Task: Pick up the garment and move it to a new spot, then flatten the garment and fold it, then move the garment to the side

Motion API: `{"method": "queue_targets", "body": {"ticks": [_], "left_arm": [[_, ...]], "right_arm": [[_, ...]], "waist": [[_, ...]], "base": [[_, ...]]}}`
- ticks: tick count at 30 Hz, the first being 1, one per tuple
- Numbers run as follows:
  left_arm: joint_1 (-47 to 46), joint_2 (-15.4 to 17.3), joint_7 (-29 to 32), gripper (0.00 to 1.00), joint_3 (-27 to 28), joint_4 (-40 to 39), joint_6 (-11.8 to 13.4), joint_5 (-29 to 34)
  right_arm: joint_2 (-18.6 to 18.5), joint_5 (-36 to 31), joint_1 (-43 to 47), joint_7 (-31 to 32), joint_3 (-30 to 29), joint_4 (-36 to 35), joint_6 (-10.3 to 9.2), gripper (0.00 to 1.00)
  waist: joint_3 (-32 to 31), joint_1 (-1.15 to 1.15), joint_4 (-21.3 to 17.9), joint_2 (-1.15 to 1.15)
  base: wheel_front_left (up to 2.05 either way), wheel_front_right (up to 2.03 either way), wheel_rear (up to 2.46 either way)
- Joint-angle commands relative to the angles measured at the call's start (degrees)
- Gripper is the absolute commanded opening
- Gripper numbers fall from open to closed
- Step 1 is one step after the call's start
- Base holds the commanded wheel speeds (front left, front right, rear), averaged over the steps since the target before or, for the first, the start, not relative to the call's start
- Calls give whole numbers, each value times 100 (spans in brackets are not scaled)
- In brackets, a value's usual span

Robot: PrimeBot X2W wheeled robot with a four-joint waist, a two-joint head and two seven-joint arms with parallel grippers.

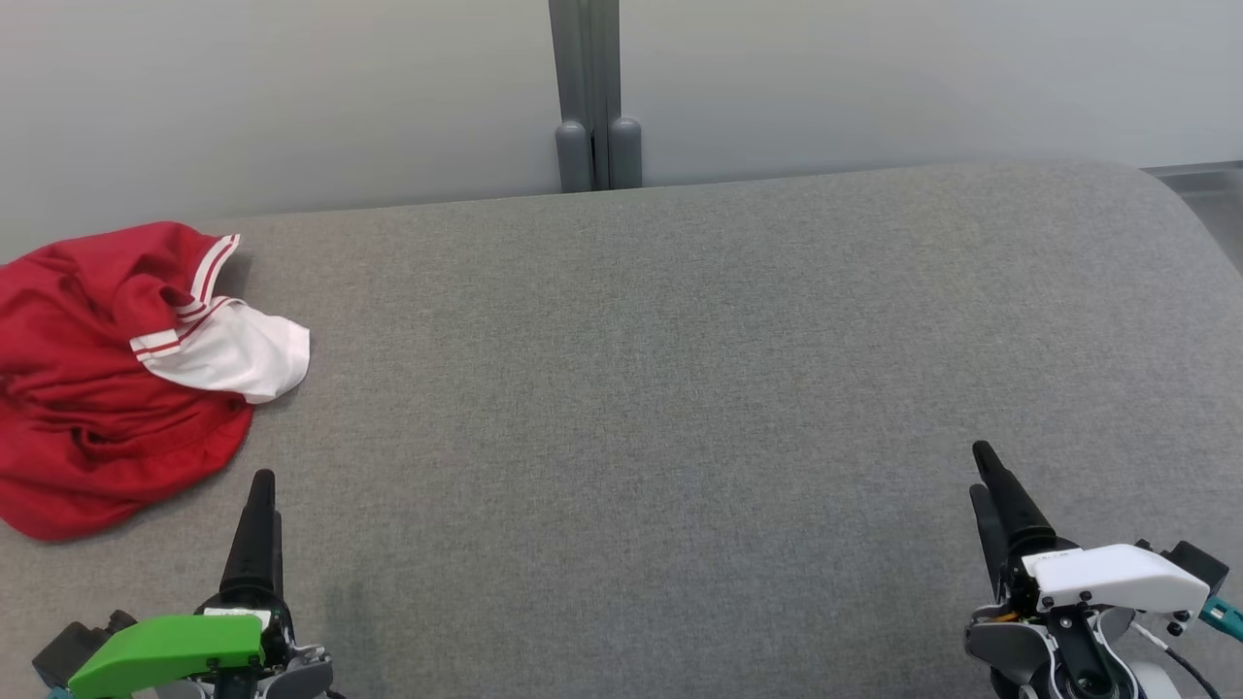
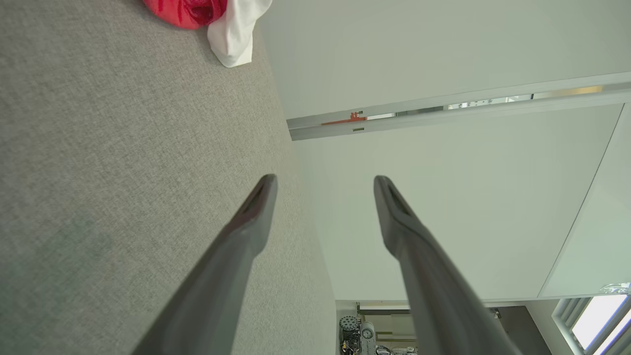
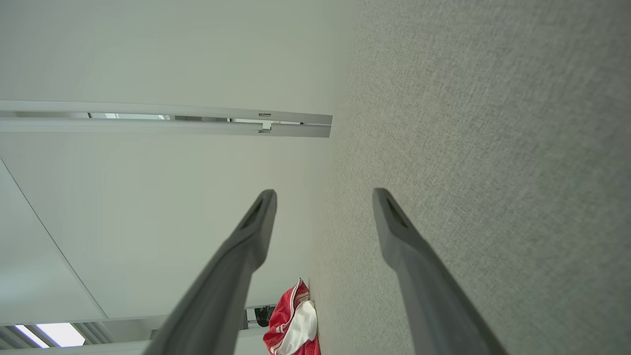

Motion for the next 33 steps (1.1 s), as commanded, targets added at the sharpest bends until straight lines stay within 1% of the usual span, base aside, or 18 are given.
{"method": "queue_targets", "body": {"ticks": [1, 11, 17, 20, 21, 33], "left_arm": [[-39, 38, -71, 100, -9, -176, -18, 303], [-22, 33, -313, 100, -16, -602, -14, 1696], [-24, 37, -447, 100, -86, -790, 212, 2392], [-16, 39, -510, 100, -154, -858, 238, 2700], [-16, 41, -549, 100, -199, -910, 235, 2910], [38, 50, -784, 100, -355, -1173, 295, 3926]], "right_arm": [[-29, -335, -152, -75, 45, -179, 1, 100], [-36, -1800, -183, -317, 286, -537, 1, 100], [-40, -2513, -172, -450, 337, -763, 1, 100], [-42, -2803, -171, -513, 382, -846, 1, 100], [-43, -2993, -180, -553, 427, -887, 1, 100], [-51, -3966, -209, -790, 616, -1060, 2, 100]], "waist": [[4, 0, 0, 0], [53, 0, -4, 0], [89, 0, -17, 0], [108, 0, -26, 0], [122, 0, -32, 0], [176, 0, -57, 0]], "base": [[0, 0, 0], [0, 0, 0], [0, 0, 0], [0, 0, 0], [0, 0, 0], [0, 0, 0]]}}
